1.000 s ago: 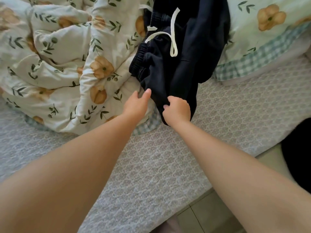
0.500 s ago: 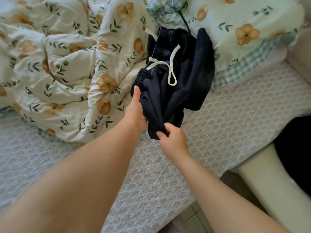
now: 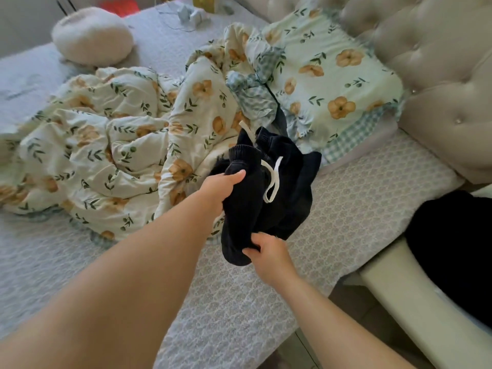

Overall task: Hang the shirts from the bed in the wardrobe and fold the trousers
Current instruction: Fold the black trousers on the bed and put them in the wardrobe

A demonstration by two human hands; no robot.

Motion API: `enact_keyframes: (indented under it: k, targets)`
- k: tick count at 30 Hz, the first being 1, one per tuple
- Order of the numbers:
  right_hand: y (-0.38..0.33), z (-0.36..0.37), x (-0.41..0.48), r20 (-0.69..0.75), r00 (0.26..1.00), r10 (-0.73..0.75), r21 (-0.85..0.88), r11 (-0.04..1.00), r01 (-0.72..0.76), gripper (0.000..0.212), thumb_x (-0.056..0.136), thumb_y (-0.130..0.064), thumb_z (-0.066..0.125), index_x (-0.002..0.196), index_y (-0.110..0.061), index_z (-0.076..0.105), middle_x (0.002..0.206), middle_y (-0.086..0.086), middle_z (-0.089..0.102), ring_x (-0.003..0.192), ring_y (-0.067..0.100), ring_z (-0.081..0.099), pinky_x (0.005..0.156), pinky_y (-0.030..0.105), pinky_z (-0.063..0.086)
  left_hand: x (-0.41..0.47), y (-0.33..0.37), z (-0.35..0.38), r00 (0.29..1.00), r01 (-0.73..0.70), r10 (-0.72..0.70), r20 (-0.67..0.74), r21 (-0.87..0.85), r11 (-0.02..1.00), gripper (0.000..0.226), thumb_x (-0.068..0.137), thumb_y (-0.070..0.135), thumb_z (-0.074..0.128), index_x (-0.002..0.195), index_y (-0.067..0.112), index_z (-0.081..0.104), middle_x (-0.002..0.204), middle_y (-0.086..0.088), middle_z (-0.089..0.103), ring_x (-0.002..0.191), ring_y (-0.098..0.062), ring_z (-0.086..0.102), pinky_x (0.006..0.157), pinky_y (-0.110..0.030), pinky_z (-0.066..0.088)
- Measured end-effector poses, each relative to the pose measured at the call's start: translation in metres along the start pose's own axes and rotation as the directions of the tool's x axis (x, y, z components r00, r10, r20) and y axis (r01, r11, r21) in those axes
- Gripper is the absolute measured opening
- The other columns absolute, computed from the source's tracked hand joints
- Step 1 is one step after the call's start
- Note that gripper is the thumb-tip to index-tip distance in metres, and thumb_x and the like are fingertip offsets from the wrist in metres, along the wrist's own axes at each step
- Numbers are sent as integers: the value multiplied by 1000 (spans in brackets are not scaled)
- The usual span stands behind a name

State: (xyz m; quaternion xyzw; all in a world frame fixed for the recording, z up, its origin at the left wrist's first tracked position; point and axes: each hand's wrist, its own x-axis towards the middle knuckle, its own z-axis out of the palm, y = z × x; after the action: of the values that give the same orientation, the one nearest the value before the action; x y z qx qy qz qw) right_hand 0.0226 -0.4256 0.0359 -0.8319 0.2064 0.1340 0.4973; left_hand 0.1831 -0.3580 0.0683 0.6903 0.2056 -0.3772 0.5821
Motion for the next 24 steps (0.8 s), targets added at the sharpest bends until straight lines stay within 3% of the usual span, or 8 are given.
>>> enact_keyframes:
  k: [4,8,11,13,15,18,20,24]
  targets:
    - [-22,-13,-5,-33,999,-18,-96,995,14,17,92,-17,55,100,-4,63,96,5,60,91,24,57,84,34,48,-33,24,9,989,-148,145,31,129,981,37,86,34,69,119,17,63,97,-3,68,91,-23,66,79,-34,53]
    - [-38,-52,-12,-67,998,-10,-148,989,0,21,92,-18,55,74,-9,58,82,3,54,88,26,56,73,32,44,-67,57,19,954,-301,299,39,184,936,28,91,37,61,117,26,62,89,5,66,84,-18,65,69,-29,52]
    - [-51,-87,-13,-78,997,-12,-155,988,0,20,94,-22,51,99,-12,68,106,3,64,103,22,58,91,35,46,-89,76,21,906,-424,417,77,214,880,30,94,38,56,122,28,59,89,10,64,82,-13,63,75,-31,53]
    - [-59,-115,-12,-170,985,-7,-161,987,-21,20,94,-21,52,108,-16,64,107,2,63,103,22,58,88,33,47,-103,88,23,868,-496,479,129,230,837,33,95,38,53,126,27,55,89,14,62,82,-8,60,78,-30,51]
    - [-68,-142,-12,-302,953,-29,-160,987,-21,23,91,-20,56,114,-18,58,107,1,59,102,21,58,82,30,46,-117,98,23,844,-533,498,200,206,821,37,96,36,52,131,25,52,100,12,62,94,-10,59,87,-29,47]
    - [-86,-179,-15,-401,913,-73,-194,981,-7,40,89,-23,60,126,-19,46,124,2,49,102,18,54,82,33,46,-140,115,22,810,-553,501,304,112,826,37,98,29,49,134,21,49,121,3,61,112,-17,58,101,-35,44]
    - [-101,-203,-18,-397,909,-126,-197,979,49,56,88,-24,64,137,-19,37,136,5,42,116,20,48,93,37,44,-158,134,21,780,-555,515,355,13,832,31,99,25,48,129,18,52,119,0,63,106,-17,62,94,-31,50]
    - [-131,-233,-30,-360,908,-213,-157,973,166,84,81,-30,72,148,-23,22,151,2,26,139,20,24,112,38,26,-195,168,19,753,-497,519,404,-167,851,11,98,18,50,98,22,61,81,7,74,74,-8,71,57,-20,54]
